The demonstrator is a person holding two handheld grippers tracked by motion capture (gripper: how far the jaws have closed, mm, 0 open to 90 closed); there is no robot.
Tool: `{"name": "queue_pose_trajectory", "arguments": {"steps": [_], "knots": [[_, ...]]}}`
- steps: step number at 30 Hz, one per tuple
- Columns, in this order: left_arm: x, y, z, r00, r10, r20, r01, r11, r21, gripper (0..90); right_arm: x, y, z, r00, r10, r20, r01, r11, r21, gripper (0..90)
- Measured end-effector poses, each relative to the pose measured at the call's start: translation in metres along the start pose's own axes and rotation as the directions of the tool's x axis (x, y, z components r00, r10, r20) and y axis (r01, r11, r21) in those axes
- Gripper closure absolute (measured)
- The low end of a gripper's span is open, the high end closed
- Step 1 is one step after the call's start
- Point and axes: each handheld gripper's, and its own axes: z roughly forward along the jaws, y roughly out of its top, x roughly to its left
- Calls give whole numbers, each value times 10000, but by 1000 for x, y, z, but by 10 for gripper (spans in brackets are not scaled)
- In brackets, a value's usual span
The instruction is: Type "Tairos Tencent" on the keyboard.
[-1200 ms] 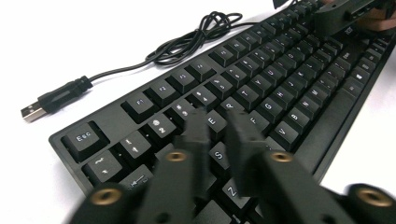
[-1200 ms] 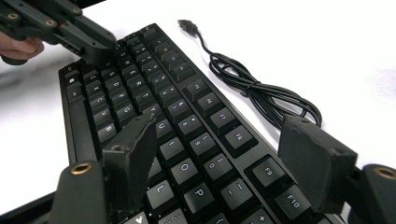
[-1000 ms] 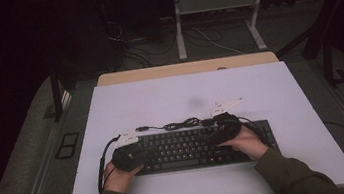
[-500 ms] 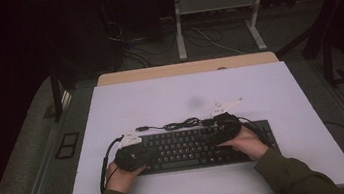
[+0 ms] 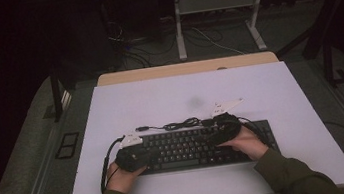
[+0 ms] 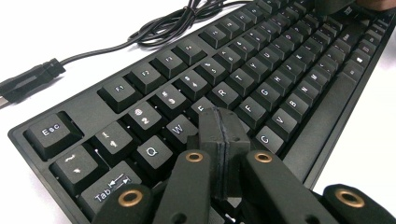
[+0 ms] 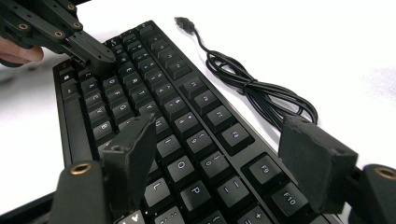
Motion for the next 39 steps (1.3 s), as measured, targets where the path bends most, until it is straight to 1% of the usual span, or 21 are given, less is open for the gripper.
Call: {"name": "queue_pose_trajectory", "arguments": {"steps": [7, 9, 14, 17, 23, 27, 32, 36, 39], "knots": [[-1, 1, -2, 10000, -57, -25, 57, 10000, -80, 891, 0, 0, 0, 10000, -1, 3, 1, 10000, -50, 277], [-1, 2, -3, 10000, 29, -83, -30, 9999, -97, 891, 0, 0, -1, 10000, 10, -3, -10, 10000, -65, 277], [-1, 2, -3, 9999, 40, -100, -41, 9999, -96, 891, 0, 0, -1, 10000, 5, 5, -5, 10000, -77, 277], [-1, 2, -4, 10000, 64, -76, -64, 9999, -84, 891, 0, 0, -1, 10000, -27, 48, 28, 9999, -100, 277], [-3, 2, -8, 10000, 51, 13, -51, 9997, -237, 891, 0, 0, -1, 9999, -8, 141, 10, 9999, -147, 275], [-4, 2, -8, 9996, 171, 226, -166, 9996, -206, 891, -1, 0, -1, 9999, 5, 163, -2, 9999, -169, 268], [-8, 3, -7, 9982, 309, 518, -299, 9994, -195, 891, -2, 0, -1, 9997, 110, 195, -106, 9997, -203, 204], [-12, 4, -7, 9964, 416, 734, -400, 9989, -236, 891, -3, -1, 0, 9995, 189, 241, -184, 9996, -220, 168], [-15, 4, -5, 9944, 541, 906, -528, 9985, -160, 891, -3, -2, 2, 9995, 176, 271, -170, 9996, -238, 155]]}}
